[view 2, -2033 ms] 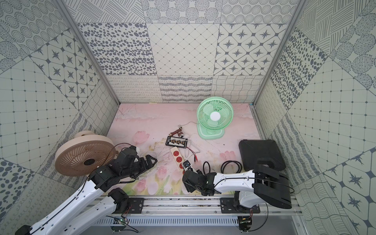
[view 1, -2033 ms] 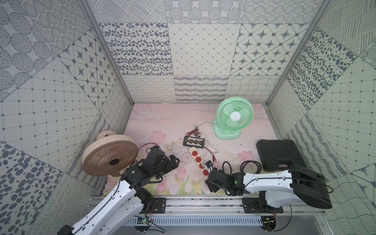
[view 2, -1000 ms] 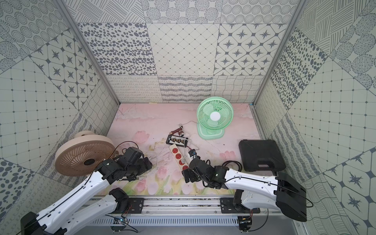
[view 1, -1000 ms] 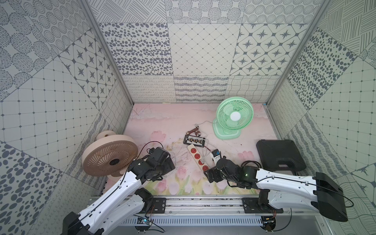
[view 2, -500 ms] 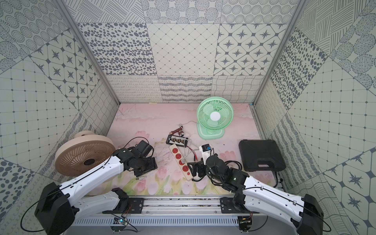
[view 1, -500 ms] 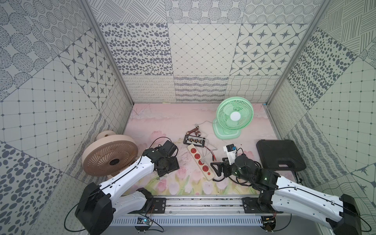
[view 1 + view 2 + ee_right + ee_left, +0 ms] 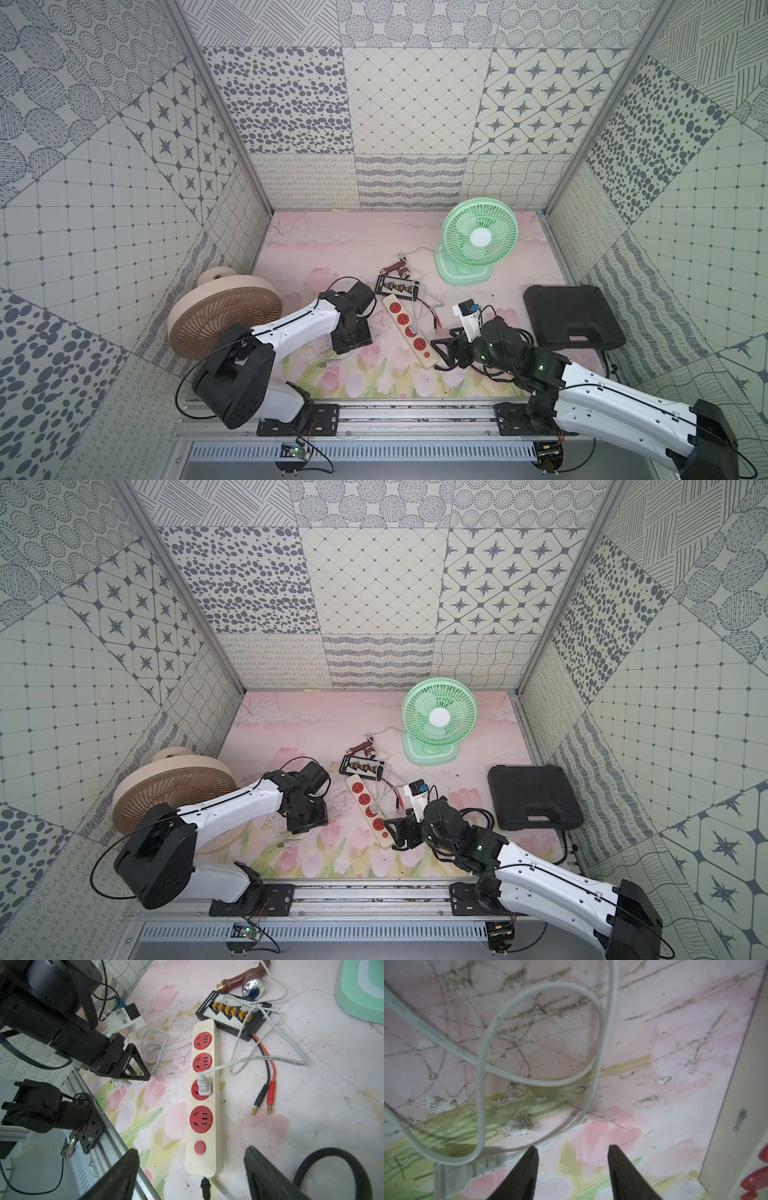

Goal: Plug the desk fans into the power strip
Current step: Pick up the plug from the center of the board.

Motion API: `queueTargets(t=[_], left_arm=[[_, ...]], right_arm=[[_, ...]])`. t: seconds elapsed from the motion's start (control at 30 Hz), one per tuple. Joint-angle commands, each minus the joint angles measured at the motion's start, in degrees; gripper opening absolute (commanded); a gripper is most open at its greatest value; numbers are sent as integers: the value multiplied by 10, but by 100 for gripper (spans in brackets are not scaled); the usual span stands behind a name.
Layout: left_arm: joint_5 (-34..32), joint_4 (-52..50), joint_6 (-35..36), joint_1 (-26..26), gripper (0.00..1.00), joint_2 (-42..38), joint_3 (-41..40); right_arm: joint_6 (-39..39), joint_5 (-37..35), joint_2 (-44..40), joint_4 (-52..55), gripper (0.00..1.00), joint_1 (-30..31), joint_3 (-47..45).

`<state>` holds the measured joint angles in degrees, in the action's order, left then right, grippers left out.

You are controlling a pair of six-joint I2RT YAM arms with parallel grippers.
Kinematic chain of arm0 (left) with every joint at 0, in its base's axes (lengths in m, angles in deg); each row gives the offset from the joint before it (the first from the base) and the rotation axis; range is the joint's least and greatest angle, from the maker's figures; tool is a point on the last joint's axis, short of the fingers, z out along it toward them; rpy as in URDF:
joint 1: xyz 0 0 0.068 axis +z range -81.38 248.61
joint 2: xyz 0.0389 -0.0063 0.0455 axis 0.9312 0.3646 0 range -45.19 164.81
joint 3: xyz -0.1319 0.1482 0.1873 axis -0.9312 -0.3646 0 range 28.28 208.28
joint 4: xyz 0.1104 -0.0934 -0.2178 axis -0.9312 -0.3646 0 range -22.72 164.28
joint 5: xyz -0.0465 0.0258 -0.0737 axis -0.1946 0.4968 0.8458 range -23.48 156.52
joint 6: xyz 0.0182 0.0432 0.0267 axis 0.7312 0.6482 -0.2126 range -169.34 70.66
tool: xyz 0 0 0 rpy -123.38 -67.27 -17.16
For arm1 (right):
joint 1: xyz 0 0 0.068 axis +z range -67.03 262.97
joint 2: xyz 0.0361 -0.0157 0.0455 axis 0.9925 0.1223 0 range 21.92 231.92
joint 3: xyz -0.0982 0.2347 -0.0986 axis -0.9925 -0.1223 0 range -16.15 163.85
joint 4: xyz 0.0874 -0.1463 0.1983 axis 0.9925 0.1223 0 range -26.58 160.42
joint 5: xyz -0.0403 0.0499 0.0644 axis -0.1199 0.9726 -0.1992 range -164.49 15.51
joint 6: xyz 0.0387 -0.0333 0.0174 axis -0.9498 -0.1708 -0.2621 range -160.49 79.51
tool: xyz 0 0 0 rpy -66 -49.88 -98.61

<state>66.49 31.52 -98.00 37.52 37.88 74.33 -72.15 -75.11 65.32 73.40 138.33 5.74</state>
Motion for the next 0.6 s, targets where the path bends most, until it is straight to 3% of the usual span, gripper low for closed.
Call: queueTargets(t=[0.0,0.23,0.33,0.47,0.53,0.57], left_arm=[[5,34,17,-3,49,36,-3],[-10,48,10,-5,18,59,-16],[-25,50,9,-6,12,56,-18],[-50,53,13,-7,1,52,-13],[-61,52,16,-6,0,51,-5],[-66,51,18,-7,0,48,-1]], right_arm=[[2,7,-17,-36,76,-3,-14],[-14,0,-31,-36,72,-3,-22],[-20,1,-35,-36,73,-3,-22],[-23,3,-33,-36,85,-3,-15],[-28,7,-25,-35,96,-3,-12],[-30,11,-20,-36,97,-3,-9]])
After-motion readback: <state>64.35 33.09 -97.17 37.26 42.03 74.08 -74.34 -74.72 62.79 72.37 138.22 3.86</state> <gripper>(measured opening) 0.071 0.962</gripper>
